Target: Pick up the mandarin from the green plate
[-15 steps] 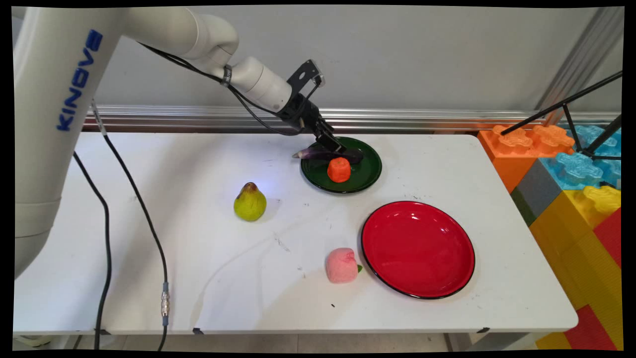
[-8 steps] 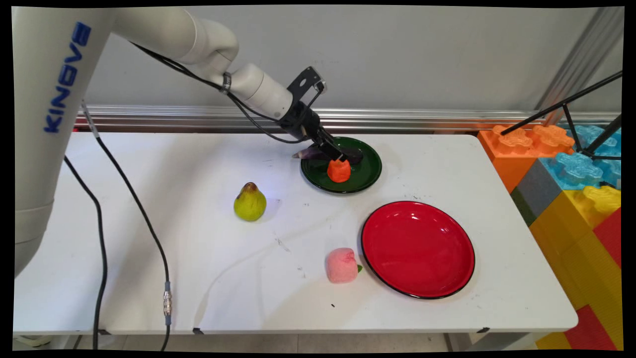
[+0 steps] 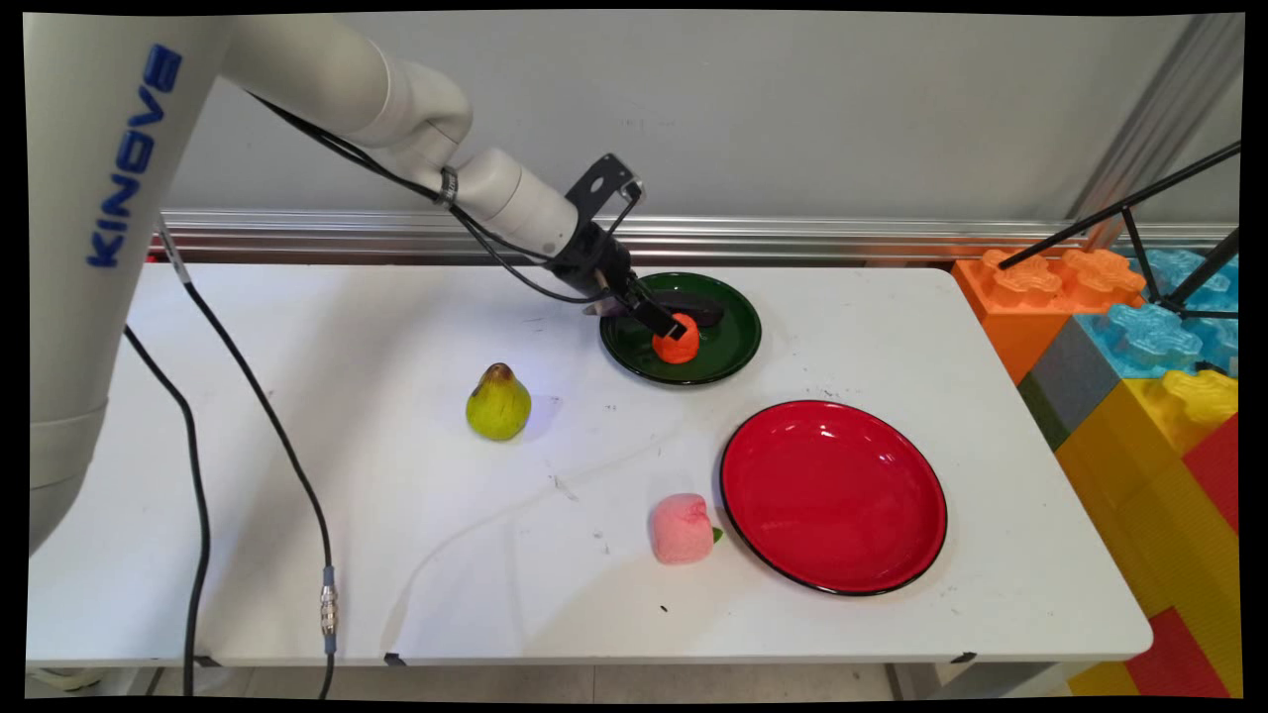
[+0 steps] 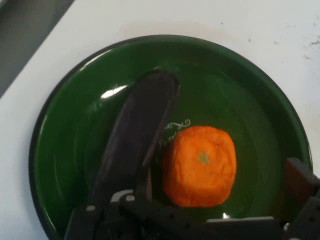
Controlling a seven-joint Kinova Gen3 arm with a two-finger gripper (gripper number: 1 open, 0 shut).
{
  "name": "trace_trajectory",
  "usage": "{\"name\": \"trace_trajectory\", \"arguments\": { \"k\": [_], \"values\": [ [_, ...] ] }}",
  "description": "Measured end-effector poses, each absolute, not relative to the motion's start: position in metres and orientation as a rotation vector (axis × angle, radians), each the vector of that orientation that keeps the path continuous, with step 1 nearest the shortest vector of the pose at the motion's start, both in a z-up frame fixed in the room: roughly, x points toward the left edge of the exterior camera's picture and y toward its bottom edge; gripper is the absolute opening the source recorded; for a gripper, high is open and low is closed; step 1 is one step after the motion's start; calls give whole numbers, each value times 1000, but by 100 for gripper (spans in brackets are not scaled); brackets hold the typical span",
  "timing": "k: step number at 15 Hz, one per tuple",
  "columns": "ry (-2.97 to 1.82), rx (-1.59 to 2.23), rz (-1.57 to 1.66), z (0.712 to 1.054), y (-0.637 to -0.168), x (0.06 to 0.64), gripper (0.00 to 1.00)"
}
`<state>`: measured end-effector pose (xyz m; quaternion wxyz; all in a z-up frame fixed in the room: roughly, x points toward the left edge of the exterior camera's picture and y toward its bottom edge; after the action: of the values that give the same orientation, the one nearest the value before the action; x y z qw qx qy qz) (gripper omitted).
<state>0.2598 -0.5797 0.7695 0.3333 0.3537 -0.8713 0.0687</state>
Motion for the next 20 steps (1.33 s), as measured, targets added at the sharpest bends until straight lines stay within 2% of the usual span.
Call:
{"name": "trace_trajectory", "arguments": {
  "k": [19, 20],
  "values": [
    [-2239, 917, 183, 737, -575, 254, 100],
    [-2238, 903, 185, 737, -574, 253, 0]
  ]
}}
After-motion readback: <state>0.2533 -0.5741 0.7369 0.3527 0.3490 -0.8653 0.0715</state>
